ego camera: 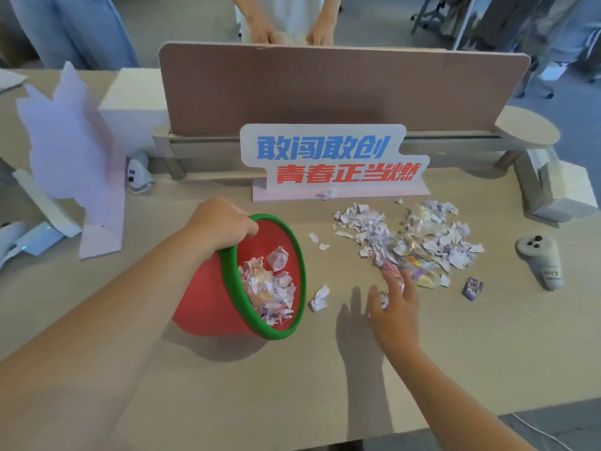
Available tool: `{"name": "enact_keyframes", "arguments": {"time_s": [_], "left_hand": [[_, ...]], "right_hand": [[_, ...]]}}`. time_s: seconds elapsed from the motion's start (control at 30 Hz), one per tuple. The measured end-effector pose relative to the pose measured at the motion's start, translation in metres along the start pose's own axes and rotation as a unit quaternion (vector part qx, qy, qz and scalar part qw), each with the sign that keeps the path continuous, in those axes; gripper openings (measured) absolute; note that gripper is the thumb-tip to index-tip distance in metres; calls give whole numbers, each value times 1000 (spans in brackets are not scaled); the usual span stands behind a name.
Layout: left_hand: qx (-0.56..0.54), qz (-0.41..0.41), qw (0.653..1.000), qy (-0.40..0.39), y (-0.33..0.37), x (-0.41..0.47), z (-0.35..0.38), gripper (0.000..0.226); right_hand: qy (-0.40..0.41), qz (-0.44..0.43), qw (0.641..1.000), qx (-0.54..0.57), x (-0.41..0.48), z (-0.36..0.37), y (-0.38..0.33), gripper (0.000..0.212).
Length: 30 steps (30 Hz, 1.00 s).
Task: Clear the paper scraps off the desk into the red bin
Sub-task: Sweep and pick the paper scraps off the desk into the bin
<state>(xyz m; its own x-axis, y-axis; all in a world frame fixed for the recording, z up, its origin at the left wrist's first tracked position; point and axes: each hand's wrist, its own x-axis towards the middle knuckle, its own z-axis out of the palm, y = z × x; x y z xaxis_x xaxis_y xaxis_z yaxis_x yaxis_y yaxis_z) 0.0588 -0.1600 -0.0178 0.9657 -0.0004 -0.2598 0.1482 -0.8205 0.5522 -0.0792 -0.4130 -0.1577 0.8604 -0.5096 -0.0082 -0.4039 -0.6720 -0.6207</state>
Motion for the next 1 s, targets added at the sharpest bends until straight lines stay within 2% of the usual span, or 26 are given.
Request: {"name": "enact_keyframes", "arguments": {"time_s": [0.03, 0.13, 0.23, 0.33, 0.43, 0.53, 0.6, 0.67, 0.77, 0.83, 0.93, 1.0], "left_hand": [[1, -11, 1000, 7, -3, -2, -1, 19], [5, -51, 998, 25, -5, -11, 1, 39], [-3, -80, 997, 22, 0, -17, 8, 45], [-21, -120, 992, 40, 4, -25, 18, 41], [-9, -137, 990, 43, 9, -33, 28, 23], [-21, -152, 987, 54, 13, -36, 31, 33], [-19, -164, 983, 75, 14, -36, 32, 40], [-25, -170, 981, 89, 14, -34, 33, 42], [-31, -175, 980, 85, 14, -33, 37, 29], [-28, -175, 981, 77, 13, -32, 38, 27], [-29, -173, 982, 72, 10, -30, 37, 30], [-33, -166, 983, 69, 7, -27, 36, 26]], "right_hand": [[-27, 6, 999, -43, 5, -1, 23, 50], [-114, 22, 988, -101, 16, 2, 64, 66], [-129, -6, 979, -156, 16, 14, 67, 69], [-169, -66, 977, -109, 16, 25, 50, 72], [-214, -149, 964, -55, 11, 33, 25, 78], [-230, -213, 949, -34, 17, 50, 6, 82], [-247, -257, 933, -60, 23, 67, 1, 74], [-222, -297, 923, -104, 30, 80, 0, 54], [-194, -346, 914, -81, 44, 87, 1, 20], [-220, -372, 898, -76, 58, 84, 0, 14], [-266, -335, 893, -137, 79, 78, -13, 23], [-291, -234, 920, -117, 89, 70, -24, 17]]}}
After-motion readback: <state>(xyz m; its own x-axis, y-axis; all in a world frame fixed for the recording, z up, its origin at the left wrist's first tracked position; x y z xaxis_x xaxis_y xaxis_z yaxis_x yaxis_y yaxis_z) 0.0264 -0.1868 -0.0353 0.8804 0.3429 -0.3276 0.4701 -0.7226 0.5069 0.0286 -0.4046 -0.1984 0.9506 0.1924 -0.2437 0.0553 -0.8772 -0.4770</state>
